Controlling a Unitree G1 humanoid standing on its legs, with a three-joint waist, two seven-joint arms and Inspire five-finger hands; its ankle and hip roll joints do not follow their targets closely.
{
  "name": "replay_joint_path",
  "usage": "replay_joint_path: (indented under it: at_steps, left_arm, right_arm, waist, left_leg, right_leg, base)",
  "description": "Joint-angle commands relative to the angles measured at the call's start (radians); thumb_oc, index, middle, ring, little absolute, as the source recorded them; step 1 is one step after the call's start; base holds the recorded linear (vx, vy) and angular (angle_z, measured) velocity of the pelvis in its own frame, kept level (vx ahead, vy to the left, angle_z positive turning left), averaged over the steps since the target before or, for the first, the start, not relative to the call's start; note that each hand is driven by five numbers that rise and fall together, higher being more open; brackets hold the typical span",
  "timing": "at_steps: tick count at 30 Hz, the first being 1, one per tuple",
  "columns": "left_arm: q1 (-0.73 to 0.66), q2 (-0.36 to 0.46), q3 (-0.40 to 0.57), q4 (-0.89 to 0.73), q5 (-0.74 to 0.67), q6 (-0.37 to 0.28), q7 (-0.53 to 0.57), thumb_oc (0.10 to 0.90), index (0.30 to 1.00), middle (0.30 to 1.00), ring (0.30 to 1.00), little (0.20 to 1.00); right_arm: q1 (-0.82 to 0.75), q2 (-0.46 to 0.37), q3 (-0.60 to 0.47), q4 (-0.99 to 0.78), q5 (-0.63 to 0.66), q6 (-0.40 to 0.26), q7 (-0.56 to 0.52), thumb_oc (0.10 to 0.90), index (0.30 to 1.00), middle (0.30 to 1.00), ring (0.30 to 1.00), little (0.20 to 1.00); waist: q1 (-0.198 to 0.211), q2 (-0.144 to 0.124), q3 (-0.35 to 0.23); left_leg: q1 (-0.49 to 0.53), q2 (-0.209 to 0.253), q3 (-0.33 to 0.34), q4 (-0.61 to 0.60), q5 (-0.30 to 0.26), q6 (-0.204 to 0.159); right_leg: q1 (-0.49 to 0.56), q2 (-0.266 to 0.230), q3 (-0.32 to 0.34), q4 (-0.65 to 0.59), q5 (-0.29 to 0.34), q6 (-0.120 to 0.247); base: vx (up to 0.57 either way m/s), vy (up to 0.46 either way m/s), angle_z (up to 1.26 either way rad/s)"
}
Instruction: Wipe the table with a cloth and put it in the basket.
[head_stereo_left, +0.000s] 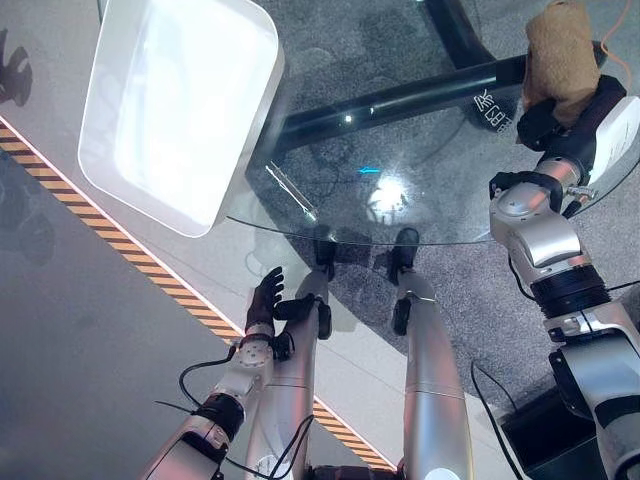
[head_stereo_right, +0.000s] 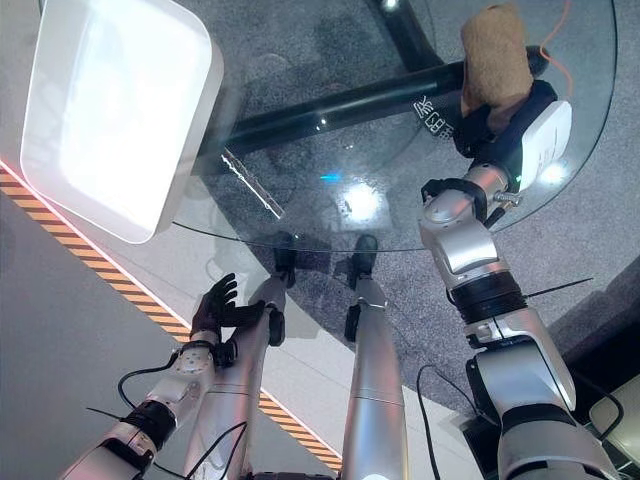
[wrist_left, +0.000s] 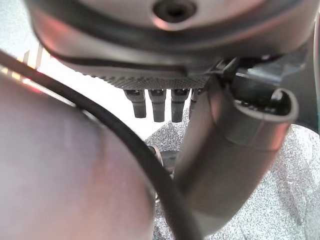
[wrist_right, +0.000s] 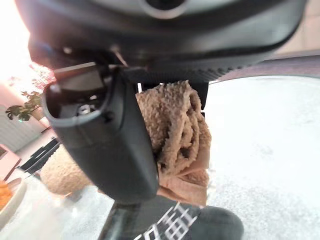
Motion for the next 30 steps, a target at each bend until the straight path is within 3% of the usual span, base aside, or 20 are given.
replay_joint_path:
  at_steps: [1,14,20,30]
  left_arm:
    - [0.158,-0.015,-0.026,0.038,0.028,0.022,-0.002,0.800,0.900,0.900,0.900,0.900]
    - [0.163,-0.026,-0.014,0.053,0.055,-0.007,-0.019,0.800,0.900,0.900,0.900,0.900]
    - [0.158,-0.033,-0.013,0.068,0.068,-0.016,-0.034,0.800,0.900,0.900,0.900,0.900]
    - [0.143,-0.030,-0.028,0.071,0.063,-0.018,-0.034,0.800,0.900,0.900,0.900,0.900]
  right_arm:
    - [-0.084,-0.102,0.024,-0.162,-0.143,-0.022,0.018,0.100,0.300,0.300,0.300,0.200]
    - [-0.093,0.025,0.172,-0.215,-0.235,0.048,0.280,0.100,0.300,0.300,0.300,0.200]
    - [-0.049,0.101,0.247,-0.233,-0.217,-0.031,0.483,0.100,0.300,0.300,0.300,0.200]
    - [0.001,0.139,0.338,-0.259,-0.179,-0.128,0.629,0.100,0.300,0.300,0.300,0.200]
  waist:
    - [-0.006,0.050,-0.023]
    - [0.020,0.055,-0.023]
    - [0.023,0.055,-0.023]
    - [0.021,0.051,-0.023]
  left_leg:
    - [-0.031,-0.051,-0.045,0.138,-0.139,0.002]
    - [-0.034,-0.056,-0.040,0.118,-0.126,0.004]
    - [-0.035,-0.059,-0.036,0.114,-0.121,0.003]
    - [-0.035,-0.057,-0.030,0.113,-0.119,-0.002]
  right_leg:
    - [-0.002,0.051,-0.029,-0.044,0.033,0.014]
    - [-0.004,0.044,-0.045,-0.053,0.032,0.013]
    - [-0.008,0.041,-0.049,-0.057,0.035,0.013]
    - [-0.008,0.038,-0.052,-0.060,0.035,0.015]
  base:
    - [0.00,0.037,0.01]
    - [0.00,0.012,0.00]
    - [0.00,0.013,0.06]
    - [0.00,0.000,0.00]
